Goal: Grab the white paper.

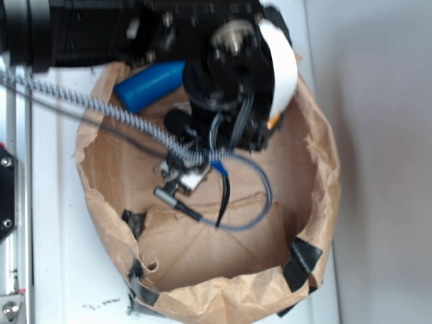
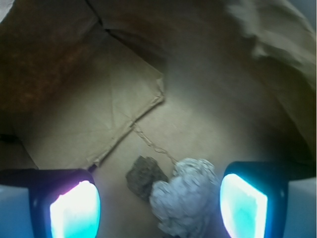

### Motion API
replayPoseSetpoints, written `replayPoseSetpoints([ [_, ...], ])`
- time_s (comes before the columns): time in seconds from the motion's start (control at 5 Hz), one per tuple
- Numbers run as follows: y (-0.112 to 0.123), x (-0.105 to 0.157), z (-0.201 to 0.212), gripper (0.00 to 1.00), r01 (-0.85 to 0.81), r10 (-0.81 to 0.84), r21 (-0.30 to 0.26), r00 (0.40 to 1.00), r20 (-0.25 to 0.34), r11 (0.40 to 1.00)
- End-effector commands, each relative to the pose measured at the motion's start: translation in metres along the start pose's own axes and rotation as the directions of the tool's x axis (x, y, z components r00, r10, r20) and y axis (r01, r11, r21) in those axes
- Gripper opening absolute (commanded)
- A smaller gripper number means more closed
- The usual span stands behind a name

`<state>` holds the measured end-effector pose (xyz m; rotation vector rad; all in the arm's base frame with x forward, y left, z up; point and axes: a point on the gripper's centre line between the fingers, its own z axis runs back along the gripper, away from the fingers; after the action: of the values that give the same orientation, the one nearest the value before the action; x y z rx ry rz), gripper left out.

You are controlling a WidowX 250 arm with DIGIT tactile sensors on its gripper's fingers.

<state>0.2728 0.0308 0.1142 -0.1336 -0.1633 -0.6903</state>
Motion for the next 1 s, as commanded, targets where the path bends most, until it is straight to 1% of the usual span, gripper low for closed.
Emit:
replayPoseSetpoints([
  [0.0, 0.018, -0.02, 0.019, 1.0, -0.029, 0.028, 0.016, 0.999, 0.046, 0.999],
  [0.2, 0.02, -0.027, 0.012, 1.0, -0.036, 0.035, 0.02, 0.998, 0.056, 0.999],
  [0.4, -0.004, -0.019, -0.01, 1.0, -0.011, 0.007, 0.071, 0.998, 0.054, 0.997],
  [0.6, -0.018, -0.008, -0.029, 1.0, 0.021, -0.025, 0.082, 0.998, 0.055, 0.996],
  [0.8, -0.016, 0.002, -0.051, 1.0, 0.016, -0.017, 0.097, 1.0, 0.014, 0.995],
])
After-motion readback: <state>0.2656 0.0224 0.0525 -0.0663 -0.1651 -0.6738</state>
